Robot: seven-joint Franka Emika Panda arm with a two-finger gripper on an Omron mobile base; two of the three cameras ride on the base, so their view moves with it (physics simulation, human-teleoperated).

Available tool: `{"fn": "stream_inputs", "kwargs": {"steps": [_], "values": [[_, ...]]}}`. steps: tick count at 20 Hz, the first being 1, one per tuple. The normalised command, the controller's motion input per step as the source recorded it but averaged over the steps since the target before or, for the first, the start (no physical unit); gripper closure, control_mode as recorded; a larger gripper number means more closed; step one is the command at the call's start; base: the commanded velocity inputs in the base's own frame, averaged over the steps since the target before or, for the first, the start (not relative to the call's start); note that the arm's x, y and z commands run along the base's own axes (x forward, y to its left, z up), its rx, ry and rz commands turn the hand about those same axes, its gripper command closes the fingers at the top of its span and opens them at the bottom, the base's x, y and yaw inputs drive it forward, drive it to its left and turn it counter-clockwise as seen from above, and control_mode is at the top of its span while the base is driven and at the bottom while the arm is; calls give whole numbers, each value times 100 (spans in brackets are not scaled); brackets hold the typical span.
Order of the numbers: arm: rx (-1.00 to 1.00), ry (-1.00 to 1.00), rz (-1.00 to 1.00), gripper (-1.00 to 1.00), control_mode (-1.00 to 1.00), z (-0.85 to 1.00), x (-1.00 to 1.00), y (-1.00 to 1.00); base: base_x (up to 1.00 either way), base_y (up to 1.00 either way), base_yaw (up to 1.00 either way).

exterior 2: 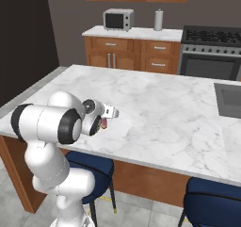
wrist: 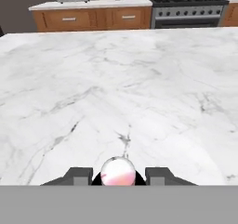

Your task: Place the large bottle from the dining counter next to the other large bottle outside the sink, and place the small bottle from the dining counter next to the other small bottle inside the sink.

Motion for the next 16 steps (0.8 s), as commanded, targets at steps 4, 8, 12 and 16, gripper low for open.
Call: {"fn": "stream_inputs", "kwargs": {"steps": [4,8,12,16], "values": [[0,-6,0,100,-100,11,-6,0,0,0,0],[0,-6,0,100,-100,5,-7,0,0,0,0],[0,-1,0,100,100,0,-1,0,0,0,0],[0,0,0,100,100,0,0,0,0,29,0]]}}
